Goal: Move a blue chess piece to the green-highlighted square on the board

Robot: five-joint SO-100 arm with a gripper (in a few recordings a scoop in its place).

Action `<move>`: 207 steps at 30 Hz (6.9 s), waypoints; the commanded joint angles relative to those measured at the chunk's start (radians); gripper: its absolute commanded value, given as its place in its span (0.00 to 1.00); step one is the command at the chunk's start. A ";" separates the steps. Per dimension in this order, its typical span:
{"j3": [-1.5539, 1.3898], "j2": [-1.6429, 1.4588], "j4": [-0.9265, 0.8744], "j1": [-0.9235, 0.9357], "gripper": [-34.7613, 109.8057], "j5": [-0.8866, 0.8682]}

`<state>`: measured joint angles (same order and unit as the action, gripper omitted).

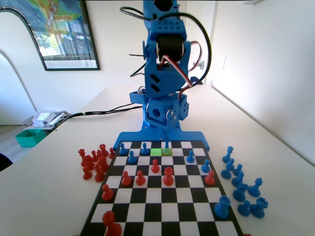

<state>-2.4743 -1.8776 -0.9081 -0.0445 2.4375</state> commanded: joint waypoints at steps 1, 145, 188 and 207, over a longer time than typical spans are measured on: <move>-0.018 -0.009 0.017 -0.015 0.33 0.021; 0.357 0.008 -0.377 0.178 0.25 0.055; 0.311 -1.003 -0.726 0.049 0.25 -0.670; 0.295 -1.178 -0.666 0.069 0.25 -0.676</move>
<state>-2.1767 -3.0496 -1.5907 0.0123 1.7487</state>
